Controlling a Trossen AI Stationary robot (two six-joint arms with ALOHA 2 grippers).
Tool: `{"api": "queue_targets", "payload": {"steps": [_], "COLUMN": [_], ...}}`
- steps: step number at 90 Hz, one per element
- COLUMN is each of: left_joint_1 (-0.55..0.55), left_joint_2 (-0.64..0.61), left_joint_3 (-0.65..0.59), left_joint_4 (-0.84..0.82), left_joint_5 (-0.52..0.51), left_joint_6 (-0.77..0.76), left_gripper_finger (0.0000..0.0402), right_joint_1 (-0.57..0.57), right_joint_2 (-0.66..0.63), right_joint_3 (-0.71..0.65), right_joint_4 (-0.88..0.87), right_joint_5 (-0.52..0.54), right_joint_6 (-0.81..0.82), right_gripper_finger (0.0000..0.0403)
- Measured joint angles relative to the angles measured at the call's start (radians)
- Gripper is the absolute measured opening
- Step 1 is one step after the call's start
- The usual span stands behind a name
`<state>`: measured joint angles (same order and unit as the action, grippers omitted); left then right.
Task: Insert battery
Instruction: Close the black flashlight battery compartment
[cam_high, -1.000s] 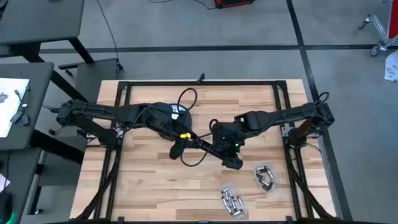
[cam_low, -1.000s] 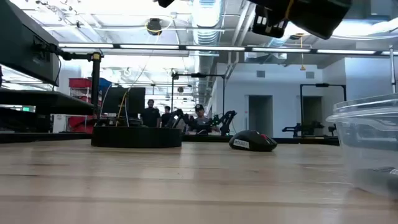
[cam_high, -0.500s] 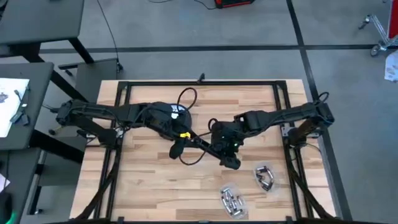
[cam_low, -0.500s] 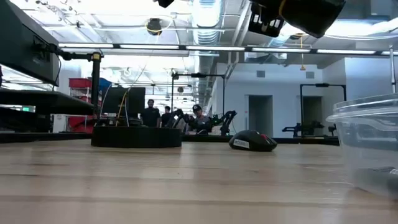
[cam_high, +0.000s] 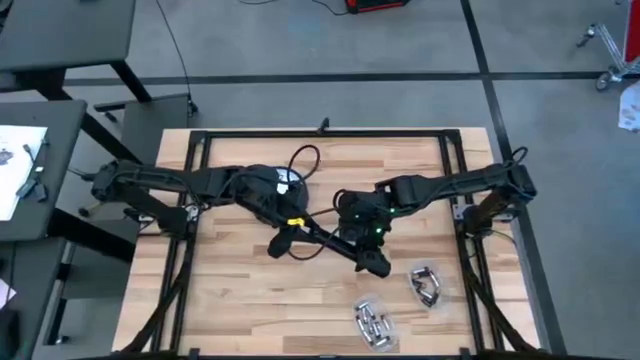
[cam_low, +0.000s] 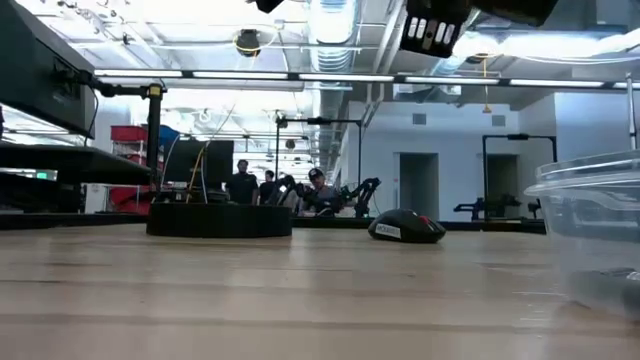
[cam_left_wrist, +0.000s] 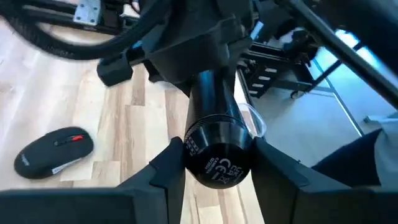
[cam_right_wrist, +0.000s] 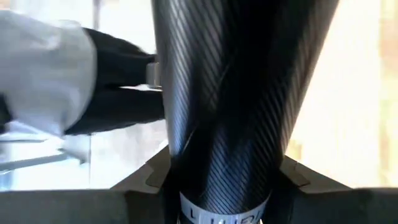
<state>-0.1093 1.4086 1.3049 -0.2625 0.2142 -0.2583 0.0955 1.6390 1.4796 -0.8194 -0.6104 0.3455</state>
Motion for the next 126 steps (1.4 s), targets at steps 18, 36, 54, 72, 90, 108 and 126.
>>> {"api": "queue_targets", "payload": {"steps": [18,36,54,72,90,108,126], "left_joint_1": [-0.003,-0.007,-0.029,-0.041,-0.042,-0.048,-0.060], "left_joint_2": [0.002,-0.001,-0.001,-0.001,-0.001,-0.001,0.000], "left_joint_3": [0.000,0.000,0.000,0.000,0.000,-0.001,-0.002], "left_joint_4": [0.050,0.076,0.116,0.133,0.128,0.127,0.143], "left_joint_5": [0.012,0.053,0.068,0.073,0.076,0.073,0.064], "left_joint_6": [0.007,0.023,0.116,0.258,0.489,0.856,1.207], "left_gripper_finger": [0.0123,0.0123,0.0123,0.0123,0.0123,0.0123,0.0123], "right_joint_1": [0.000,0.000,0.001,0.005,0.005,0.005,0.005], "right_joint_2": [0.000,0.000,0.000,0.000,0.000,0.000,-0.001], "right_joint_3": [0.000,0.000,0.000,0.000,0.000,0.000,0.000], "right_joint_4": [0.021,0.074,0.132,0.180,0.196,0.195,0.196], "right_joint_5": [-0.013,-0.096,-0.177,-0.241,-0.283,-0.288,-0.299], "right_joint_6": [0.001,0.028,0.051,0.081,0.128,0.138,0.151], "right_gripper_finger": [0.0134,0.0134,0.0134,0.0134,0.0134,0.0134,0.0134]}}
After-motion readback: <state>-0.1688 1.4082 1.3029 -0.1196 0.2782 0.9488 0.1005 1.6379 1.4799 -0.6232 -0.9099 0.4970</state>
